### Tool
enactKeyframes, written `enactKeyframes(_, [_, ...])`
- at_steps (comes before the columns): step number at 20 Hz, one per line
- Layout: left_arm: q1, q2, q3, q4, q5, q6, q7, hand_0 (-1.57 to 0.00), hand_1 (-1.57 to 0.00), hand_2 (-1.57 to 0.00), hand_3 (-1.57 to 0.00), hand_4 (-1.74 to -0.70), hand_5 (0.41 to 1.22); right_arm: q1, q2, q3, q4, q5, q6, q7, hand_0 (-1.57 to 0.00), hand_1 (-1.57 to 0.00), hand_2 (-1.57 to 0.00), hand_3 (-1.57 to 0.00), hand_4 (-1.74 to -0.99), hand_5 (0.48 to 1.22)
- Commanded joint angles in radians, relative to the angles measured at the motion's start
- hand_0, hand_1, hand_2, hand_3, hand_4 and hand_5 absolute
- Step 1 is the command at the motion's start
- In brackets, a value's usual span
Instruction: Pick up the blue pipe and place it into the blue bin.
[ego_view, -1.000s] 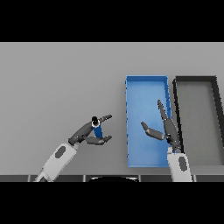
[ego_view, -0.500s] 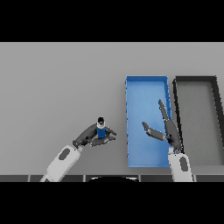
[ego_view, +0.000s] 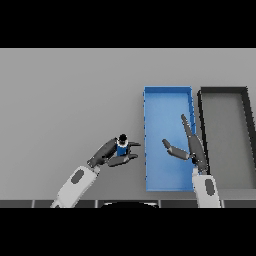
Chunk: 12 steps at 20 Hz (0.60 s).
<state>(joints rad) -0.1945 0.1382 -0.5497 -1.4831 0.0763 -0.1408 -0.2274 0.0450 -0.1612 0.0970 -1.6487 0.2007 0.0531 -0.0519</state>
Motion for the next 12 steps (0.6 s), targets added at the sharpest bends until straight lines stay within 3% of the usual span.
enactKeyframes(1, [-0.009,-0.006,-0.001,-0.016,-0.002,0.003,0.029,-1.55,-1.55,-1.55,-1.55,-1.48,1.213,-0.016,-0.006,-0.005,-0.001,-0.002,0.001,0.005,0.00,0.00,0.00,0.00,-1.138,0.552])
enactKeyframes(4, [-0.052,-0.016,0.012,-0.041,-0.006,-0.008,0.084,-1.56,-1.56,-1.56,-1.56,-1.47,1.217,-0.019,-0.002,-0.001,0.004,0.004,-0.001,0.015,0.00,0.00,0.00,0.00,-1.129,0.561])
enactKeyframes(6, [-0.050,-0.018,0.004,-0.063,-0.010,-0.027,0.100,-1.56,-1.56,-1.57,-1.56,-1.47,1.218,0.011,-0.016,-0.006,-0.006,-0.001,0.009,-0.017,0.00,0.00,0.00,0.00,-1.126,0.567])
enactKeyframes(12, [-0.064,-0.038,0.016,-0.068,-0.025,-0.058,0.161,-1.57,-1.57,-1.57,-1.57,-1.47,1.220,-0.034,-0.021,-0.006,0.015,-0.023,0.037,0.010,0.00,0.00,0.00,0.00,-1.122,0.578])
